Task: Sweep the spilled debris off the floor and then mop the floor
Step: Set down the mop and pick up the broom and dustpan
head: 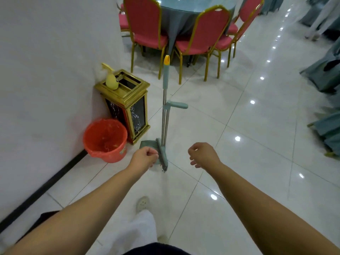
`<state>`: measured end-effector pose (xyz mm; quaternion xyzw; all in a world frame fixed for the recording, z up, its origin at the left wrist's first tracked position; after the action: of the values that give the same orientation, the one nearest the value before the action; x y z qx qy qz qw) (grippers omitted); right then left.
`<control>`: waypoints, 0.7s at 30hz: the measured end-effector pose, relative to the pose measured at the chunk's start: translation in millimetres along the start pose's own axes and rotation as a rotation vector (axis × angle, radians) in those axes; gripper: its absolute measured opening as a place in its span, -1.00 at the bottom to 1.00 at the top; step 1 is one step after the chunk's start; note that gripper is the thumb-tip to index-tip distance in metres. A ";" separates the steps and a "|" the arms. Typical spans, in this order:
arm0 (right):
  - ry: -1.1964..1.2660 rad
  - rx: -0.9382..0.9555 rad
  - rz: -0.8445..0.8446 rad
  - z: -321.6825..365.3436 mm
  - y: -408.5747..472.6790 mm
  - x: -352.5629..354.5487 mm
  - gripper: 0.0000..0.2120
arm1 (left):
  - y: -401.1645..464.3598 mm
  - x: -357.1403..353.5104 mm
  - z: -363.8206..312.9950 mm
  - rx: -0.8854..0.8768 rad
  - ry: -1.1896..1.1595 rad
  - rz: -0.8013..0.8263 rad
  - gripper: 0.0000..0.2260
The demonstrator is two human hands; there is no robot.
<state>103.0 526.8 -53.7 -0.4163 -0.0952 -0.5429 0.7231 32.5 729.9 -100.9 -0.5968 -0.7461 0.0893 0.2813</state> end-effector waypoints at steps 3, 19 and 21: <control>-0.021 0.038 -0.006 21.6 37.2 6.3 -0.83 | 41.4 7.5 -13.1 0.002 -0.021 -0.032 -0.87; -0.307 0.137 -0.122 115.8 212.3 27.2 -0.75 | 238.9 43.1 -139.5 -0.165 0.075 -0.108 -0.79; -0.336 0.144 -0.133 116.8 226.9 28.2 -0.73 | 249.7 42.9 -145.1 -0.163 0.065 -0.107 -0.75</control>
<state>347.0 603.8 -76.1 -0.4412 -0.2805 -0.5041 0.6874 313.2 808.7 -84.8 -0.5795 -0.7723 -0.0062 0.2602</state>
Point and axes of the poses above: each hand's wrist, its own y-axis towards the middle knuckle, its own x-axis out of the back of the hand, z = x × y, the point moved 5 cm from there along y, towards the middle knuckle, and after that the axes turned 7 degrees about y, right-handed, at the moved point
